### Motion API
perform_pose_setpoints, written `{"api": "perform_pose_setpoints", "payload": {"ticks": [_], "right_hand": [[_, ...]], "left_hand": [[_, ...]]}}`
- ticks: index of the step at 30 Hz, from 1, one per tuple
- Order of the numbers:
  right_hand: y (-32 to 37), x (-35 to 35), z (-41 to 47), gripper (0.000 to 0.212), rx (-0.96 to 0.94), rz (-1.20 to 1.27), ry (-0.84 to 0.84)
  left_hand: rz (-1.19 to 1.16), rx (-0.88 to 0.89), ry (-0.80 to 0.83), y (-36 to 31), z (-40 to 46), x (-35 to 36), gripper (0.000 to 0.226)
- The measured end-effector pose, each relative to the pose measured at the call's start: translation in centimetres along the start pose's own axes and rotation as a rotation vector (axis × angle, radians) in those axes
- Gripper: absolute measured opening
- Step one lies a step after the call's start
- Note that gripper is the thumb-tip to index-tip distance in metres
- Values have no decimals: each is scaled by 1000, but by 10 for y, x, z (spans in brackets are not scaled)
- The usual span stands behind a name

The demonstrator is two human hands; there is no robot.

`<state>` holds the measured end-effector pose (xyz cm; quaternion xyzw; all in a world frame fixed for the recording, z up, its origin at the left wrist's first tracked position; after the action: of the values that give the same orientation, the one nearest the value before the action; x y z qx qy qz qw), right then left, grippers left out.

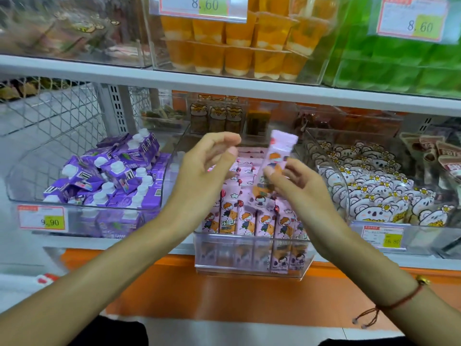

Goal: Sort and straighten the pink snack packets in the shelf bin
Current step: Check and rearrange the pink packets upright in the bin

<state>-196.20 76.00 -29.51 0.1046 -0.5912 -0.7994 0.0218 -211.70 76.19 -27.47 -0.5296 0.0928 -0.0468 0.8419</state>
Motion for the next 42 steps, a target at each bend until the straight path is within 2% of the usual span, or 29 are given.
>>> {"api": "perform_pose_setpoints", "payload": {"ticks": [3, 5, 7, 9, 13, 17, 21, 25, 31, 38, 42], "right_hand": [[-8, -6, -1, 11, 54, 149, -23], [-9, -2, -3, 4, 69, 180, -1], [-10, 3, -4, 13, 73, 212, 12], [-11, 5, -5, 21, 75, 221, 15], [-12, 10, -5, 21, 93, 272, 35], [-11, 8, -4, 21, 98, 321, 83], [-10, 3, -4, 37, 71, 263, 55], [7, -4, -10, 29, -102, 27, -46], [20, 2, -17, 32, -219, -18, -51], [23, -5, -17, 23, -214, -87, -47], [25, -9, -18, 22, -239, -98, -71]], "left_hand": [[186, 7, 78, 4, 0, 4, 27], [216, -7, 153, 9, -3, 12, 35], [214, -31, 200, 16, -5, 19, 43], [278, -7, 187, 18, -7, 20, 47], [464, 100, 116, 10, -9, 18, 41], [501, 63, 153, 13, -7, 16, 37], [492, 57, 243, 17, -6, 19, 43], [552, 164, 151, 10, -10, 17, 53], [435, 247, 40, 1, -12, 17, 38], [179, 77, 177, 14, -5, 14, 44], [85, 61, 225, 13, -5, 15, 38]]}}
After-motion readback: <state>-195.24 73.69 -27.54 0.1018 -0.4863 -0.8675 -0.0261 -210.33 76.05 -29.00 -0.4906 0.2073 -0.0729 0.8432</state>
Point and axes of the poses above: each hand's wrist, its own z-axis towards the middle knuckle, its own x-axis out of the palm, y = z × x, the point moved 8 cm from there along z, towards the middle knuckle, and after that the axes turned 9 degrees about y, right-handed, at the moved point
